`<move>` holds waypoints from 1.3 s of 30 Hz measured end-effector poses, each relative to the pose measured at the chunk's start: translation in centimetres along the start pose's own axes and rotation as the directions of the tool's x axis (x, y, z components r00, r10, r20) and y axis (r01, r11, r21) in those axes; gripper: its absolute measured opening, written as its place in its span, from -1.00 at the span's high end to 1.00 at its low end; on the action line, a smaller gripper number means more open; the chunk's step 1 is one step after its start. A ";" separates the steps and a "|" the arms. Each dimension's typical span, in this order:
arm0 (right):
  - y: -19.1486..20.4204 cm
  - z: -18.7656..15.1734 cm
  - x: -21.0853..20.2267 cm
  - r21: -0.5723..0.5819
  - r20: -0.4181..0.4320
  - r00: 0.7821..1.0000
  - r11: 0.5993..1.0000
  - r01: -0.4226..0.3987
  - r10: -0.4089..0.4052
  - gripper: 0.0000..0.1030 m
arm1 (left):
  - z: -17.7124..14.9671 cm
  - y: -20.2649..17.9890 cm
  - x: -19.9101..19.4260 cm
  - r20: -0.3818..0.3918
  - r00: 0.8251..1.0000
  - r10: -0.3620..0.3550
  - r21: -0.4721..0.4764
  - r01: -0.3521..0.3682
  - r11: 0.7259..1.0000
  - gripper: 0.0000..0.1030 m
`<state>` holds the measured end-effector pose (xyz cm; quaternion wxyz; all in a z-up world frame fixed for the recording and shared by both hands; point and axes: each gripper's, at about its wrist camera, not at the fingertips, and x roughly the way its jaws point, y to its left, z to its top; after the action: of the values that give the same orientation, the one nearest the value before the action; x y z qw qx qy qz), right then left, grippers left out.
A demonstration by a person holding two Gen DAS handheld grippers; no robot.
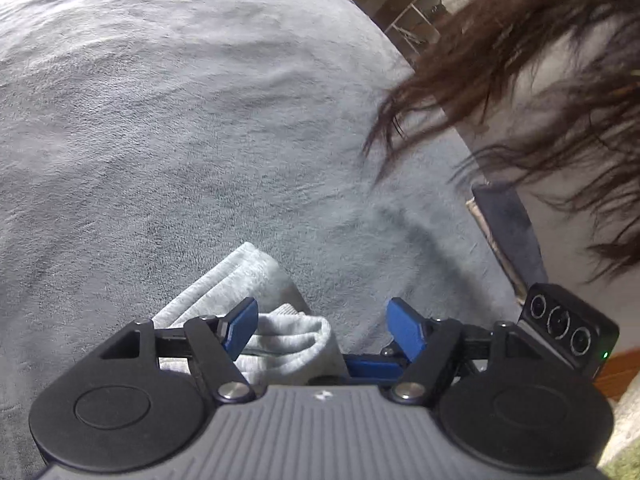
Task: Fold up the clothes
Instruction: 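Pinch the sweatpants edge with the left tool while the right tool pinches beside it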
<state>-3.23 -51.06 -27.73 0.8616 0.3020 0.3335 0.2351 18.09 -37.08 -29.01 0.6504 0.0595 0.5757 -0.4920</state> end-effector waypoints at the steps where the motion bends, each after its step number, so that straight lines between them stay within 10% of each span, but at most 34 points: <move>1: 0.0 -0.1 -0.1 0.015 0.005 1.000 1.000 0.002 -0.002 0.77 | -0.1 0.0 0.2 -0.005 1.000 -0.004 0.001 0.004 1.000 -0.40; 17: -2.5 1.0 0.6 0.073 0.026 0.996 0.993 0.088 -0.090 0.76 | -0.1 1.4 0.9 0.035 0.998 0.051 -0.077 -0.048 0.996 -0.40; 28: -5.9 1.1 1.3 0.252 0.009 0.973 0.943 0.219 -0.229 0.40 | -1.2 1.8 0.7 0.016 0.988 0.157 -0.051 -0.156 0.986 -0.40; 39: -9.9 2.7 1.0 0.340 0.035 0.978 0.923 0.181 -0.205 0.40 | -3.1 0.2 0.3 0.081 0.948 0.306 0.087 -0.313 0.946 0.04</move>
<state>1.40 -58.41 -33.24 0.8276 0.4178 0.3665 0.0783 16.08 -35.18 -30.38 0.7346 0.1650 0.5121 -0.4133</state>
